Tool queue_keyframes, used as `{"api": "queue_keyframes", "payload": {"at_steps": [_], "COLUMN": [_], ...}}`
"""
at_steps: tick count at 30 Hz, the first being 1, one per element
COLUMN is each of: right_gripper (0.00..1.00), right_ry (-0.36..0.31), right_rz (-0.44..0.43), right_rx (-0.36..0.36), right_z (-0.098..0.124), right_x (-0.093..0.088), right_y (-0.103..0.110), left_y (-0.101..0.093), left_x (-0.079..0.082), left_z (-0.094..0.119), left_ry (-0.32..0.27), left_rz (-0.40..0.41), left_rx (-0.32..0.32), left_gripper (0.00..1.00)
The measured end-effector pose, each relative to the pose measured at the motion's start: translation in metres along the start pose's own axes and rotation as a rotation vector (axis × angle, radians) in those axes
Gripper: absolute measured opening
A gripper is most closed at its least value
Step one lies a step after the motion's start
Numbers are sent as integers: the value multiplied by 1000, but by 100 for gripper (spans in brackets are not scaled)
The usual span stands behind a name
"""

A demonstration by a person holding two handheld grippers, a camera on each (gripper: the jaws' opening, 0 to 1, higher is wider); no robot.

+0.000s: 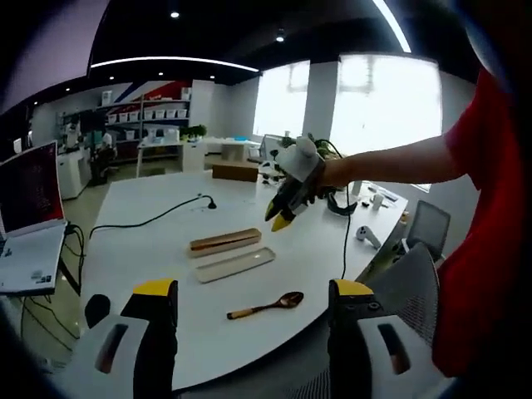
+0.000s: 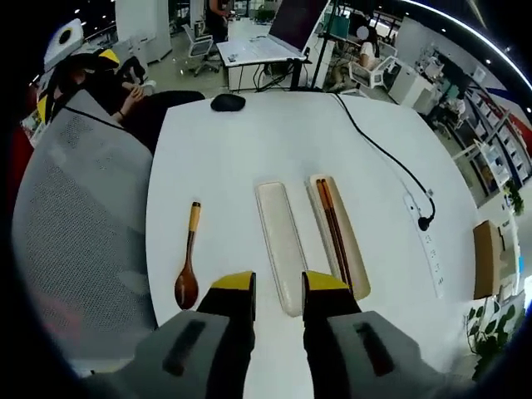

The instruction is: Arrange the utensils inside the cutlery case until each visible utensil rests in its matching compartment.

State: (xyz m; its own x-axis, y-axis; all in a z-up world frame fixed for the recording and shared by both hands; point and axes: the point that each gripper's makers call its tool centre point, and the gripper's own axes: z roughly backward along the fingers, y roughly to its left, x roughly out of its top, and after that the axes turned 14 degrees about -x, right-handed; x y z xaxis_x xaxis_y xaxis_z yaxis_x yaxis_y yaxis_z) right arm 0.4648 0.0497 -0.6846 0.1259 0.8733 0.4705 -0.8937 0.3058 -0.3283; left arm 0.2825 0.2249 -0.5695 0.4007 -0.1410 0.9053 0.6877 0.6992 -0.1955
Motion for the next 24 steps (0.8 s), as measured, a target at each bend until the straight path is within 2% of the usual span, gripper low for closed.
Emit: {"api": "queue_keyframes", "payload": {"at_steps": [2, 7, 11, 15, 24], "right_gripper": [18, 19, 17, 20, 17], "right_ry": [-20, -21, -30, -25, -23], "right_rz": [11, 22, -25, -28, -38], "right_rx": [6, 18, 23, 30, 72], "right_z": [1, -1, -5, -12, -31], "right_x": [2, 2, 5, 1, -2], "right_y": [7, 21, 29, 42, 89], "left_y": [-2, -2, -2, 0, -4], "left_x": [1, 0, -1, 0, -2], "left_z": [0, -1, -2, -2, -3], "left_ry": [2, -8, 4, 6, 14], "left_rz": [-4, 6, -4, -7, -22], "left_rx": [6, 15, 9, 17, 14], "left_gripper": [75, 75, 75, 75, 74]}}
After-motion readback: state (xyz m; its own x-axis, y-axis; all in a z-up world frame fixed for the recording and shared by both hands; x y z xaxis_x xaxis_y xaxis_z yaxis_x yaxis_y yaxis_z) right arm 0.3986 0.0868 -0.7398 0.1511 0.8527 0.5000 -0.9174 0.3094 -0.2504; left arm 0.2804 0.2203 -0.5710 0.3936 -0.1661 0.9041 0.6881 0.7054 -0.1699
